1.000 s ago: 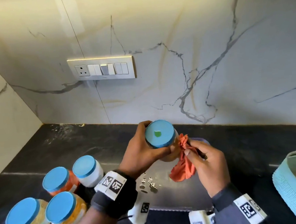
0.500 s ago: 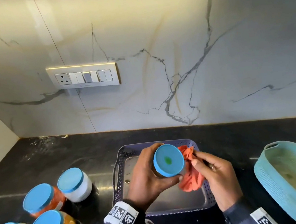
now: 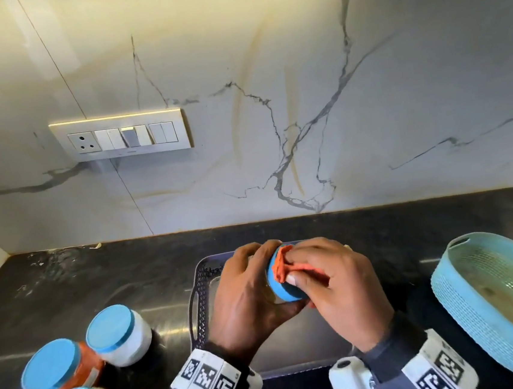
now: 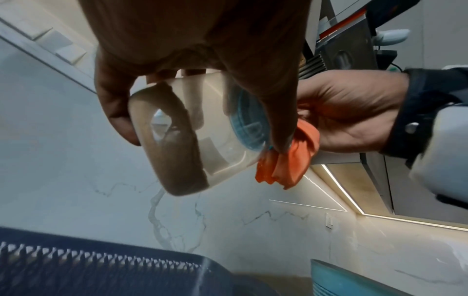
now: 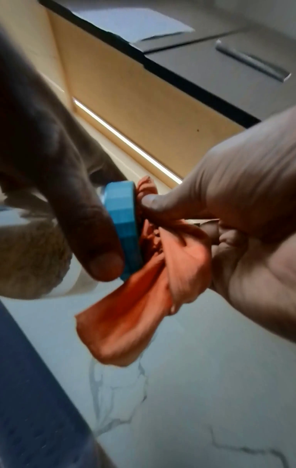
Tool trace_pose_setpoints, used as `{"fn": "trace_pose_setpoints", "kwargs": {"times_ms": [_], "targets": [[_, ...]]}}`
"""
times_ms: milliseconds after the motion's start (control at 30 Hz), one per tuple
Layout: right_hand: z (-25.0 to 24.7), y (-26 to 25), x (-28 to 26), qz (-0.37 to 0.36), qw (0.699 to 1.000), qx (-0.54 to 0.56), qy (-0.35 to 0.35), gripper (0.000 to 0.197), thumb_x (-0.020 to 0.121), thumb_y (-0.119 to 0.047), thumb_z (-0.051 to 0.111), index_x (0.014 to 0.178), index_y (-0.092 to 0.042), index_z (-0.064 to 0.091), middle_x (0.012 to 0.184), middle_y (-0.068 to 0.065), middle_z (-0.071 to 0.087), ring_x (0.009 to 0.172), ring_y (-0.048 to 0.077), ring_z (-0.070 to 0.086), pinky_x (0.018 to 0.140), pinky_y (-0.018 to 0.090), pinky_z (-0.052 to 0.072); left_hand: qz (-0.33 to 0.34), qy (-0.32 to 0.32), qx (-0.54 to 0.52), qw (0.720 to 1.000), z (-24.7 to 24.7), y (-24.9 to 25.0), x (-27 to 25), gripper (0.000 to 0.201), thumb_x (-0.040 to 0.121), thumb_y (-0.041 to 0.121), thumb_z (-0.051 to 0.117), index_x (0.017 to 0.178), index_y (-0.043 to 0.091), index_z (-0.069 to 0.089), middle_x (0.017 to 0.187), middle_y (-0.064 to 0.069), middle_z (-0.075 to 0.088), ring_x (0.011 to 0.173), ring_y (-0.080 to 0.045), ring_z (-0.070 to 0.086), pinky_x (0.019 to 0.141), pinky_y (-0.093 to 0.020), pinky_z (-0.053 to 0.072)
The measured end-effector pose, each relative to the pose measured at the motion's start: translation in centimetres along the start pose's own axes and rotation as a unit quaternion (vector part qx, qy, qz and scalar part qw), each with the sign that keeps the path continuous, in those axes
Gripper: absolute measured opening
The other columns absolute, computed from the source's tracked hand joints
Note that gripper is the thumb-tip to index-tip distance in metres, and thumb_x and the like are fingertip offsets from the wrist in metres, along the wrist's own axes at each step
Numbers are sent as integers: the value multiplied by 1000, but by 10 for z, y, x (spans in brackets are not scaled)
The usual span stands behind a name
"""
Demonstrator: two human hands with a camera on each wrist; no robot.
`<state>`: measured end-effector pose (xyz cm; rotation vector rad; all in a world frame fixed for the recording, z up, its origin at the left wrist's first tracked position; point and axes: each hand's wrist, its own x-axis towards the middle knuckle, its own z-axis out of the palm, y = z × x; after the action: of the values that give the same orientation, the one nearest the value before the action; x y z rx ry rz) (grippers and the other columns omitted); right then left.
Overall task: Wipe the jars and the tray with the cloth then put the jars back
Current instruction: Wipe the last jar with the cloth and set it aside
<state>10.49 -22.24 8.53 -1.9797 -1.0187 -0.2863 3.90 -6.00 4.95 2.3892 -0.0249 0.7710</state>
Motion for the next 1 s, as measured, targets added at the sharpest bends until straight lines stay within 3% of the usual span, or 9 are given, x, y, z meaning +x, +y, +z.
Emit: {"fn": "trace_pose_setpoints", "kwargs": {"times_ms": [100,233,367,500,633,733,833,933,1000], "targets": [[-9,7,-9,-3,999,9,-44,19,82,-21,71,100,-25,78,104,-17,68,97,4,65,78,21,56,-5,19,-2,1000,-9,-4,2,76,64,60,84,128,31,55,121,16,56,112,-12,58,91,-26,50],[-13,23,5,55,998,-18,13,27,78,-7,81,98,-25,78,96,-12,67,86,8,67,76,29,58,25,4,-7,1000,-5,5,4,75,61,50,88,126,34,54,117,22,55,108,-7,55,88,-27,49],[-4,0,17,36,999,-12,29,17,84,-17,75,100,-22,78,96,-9,69,86,8,66,78,25,58,50,0,-15,999,-2,9,10,75,65,49,85,130,29,54,121,22,53,107,-7,54,89,-21,45],[-12,-8,-7,17,999,17,-36,19,84,-26,63,96,-24,78,98,-16,68,92,3,65,79,17,52,25,11,-18,999,-7,0,10,70,65,57,80,125,33,54,113,30,47,108,-6,55,88,-21,46],[-16,18,-2,80,997,-2,13,16,77,-21,74,93,-24,76,93,-16,70,89,4,68,78,31,57,24,-1,-2,1000,-1,2,5,76,62,55,86,128,33,56,115,20,53,104,-7,56,86,-24,47],[-8,7,17,76,996,2,55,14,78,-21,77,90,-23,72,90,-15,70,86,4,67,77,24,57,26,-7,0,1000,1,6,6,76,64,54,85,131,33,56,116,17,56,105,-7,57,86,-23,47],[-6,-13,11,25,999,20,11,14,82,-30,69,93,-23,75,91,-14,70,87,3,66,80,15,53,6,-17,7,1000,-8,0,8,75,66,60,81,132,35,55,120,13,61,114,-8,56,88,-23,48],[-11,-8,-7,13,999,23,-35,18,76,-13,77,87,-26,75,89,-17,70,88,0,66,81,14,50,-25,-11,14,1000,-16,-6,5,77,65,64,82,131,36,55,123,9,59,115,-9,56,87,-25,50],[-14,8,-6,42,999,-2,-28,20,72,-12,78,86,-26,74,89,-19,69,87,-2,65,80,16,51,-26,-7,19,999,-14,-3,2,77,63,62,84,131,36,56,121,10,59,111,-9,57,88,-24,49]]}}
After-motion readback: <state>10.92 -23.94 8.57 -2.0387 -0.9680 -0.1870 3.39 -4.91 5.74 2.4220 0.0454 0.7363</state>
